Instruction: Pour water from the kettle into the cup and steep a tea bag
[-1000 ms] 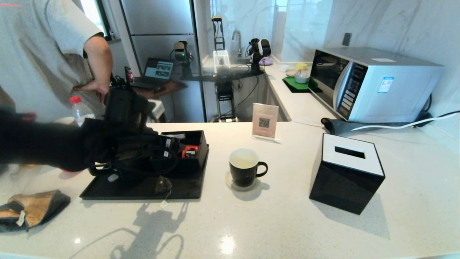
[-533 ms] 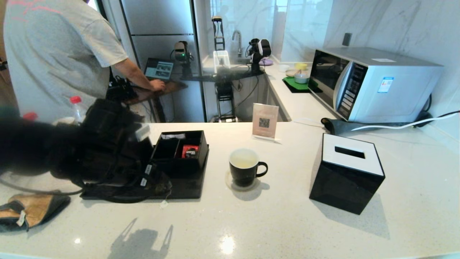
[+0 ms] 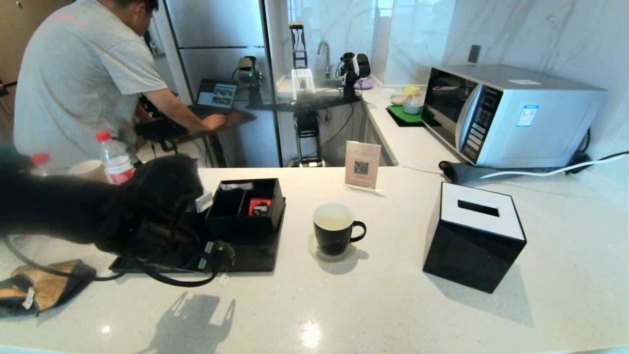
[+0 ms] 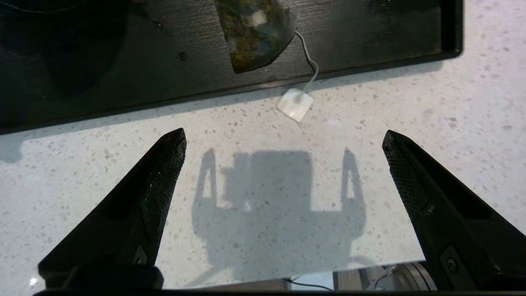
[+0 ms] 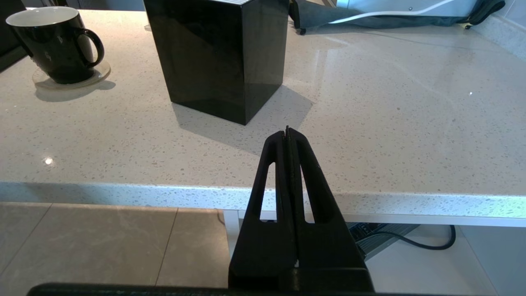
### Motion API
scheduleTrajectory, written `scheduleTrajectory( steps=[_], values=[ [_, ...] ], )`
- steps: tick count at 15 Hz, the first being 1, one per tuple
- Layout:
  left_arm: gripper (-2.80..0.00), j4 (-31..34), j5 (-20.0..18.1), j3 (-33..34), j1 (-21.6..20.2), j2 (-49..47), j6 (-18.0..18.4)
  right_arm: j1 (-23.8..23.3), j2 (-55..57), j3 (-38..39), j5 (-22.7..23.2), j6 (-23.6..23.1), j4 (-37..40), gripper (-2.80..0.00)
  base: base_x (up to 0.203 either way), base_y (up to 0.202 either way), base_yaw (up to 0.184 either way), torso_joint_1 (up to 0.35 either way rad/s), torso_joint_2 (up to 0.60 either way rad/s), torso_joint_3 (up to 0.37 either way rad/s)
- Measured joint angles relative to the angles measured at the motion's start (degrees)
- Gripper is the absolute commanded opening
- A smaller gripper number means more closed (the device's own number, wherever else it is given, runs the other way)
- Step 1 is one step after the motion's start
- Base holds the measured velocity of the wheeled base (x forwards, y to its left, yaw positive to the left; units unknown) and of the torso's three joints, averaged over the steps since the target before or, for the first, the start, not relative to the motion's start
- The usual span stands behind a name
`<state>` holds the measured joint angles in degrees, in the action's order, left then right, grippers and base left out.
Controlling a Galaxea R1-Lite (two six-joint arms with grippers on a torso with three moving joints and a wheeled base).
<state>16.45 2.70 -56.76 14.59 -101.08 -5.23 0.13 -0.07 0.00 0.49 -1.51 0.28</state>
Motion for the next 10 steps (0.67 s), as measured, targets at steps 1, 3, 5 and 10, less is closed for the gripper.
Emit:
scheduleTrajectory(
  steps=[1, 3, 5, 10],
  values=[
    [0.0, 0.0, 0.0, -0.4, -0.2, -0.9, 0.0, 0.0, 0.0, 0.0, 0.0, 0.0, 0.0, -2.8, 0.0, 0.0, 0.0, 0.0, 0.0, 0.0],
    [0.0, 0.0, 0.0, -1.3, -0.8, -3.0, 0.0, 0.0, 0.0, 0.0, 0.0, 0.0, 0.0, -2.8, 0.0, 0.0, 0.0, 0.0, 0.0, 0.0],
    [0.0, -0.2, 0.0, -2.5, -1.1, -4.9, 0.0, 0.0, 0.0, 0.0, 0.0, 0.0, 0.0, -2.8, 0.0, 0.0, 0.0, 0.0, 0.0, 0.0],
    [0.0, -9.3, 0.5, -3.6, -1.4, -9.8, 0.2, 0.0, 0.0, 0.0, 0.0, 0.0, 0.0, -2.8, 0.0, 0.0, 0.0, 0.0, 0.0, 0.0]
  ],
)
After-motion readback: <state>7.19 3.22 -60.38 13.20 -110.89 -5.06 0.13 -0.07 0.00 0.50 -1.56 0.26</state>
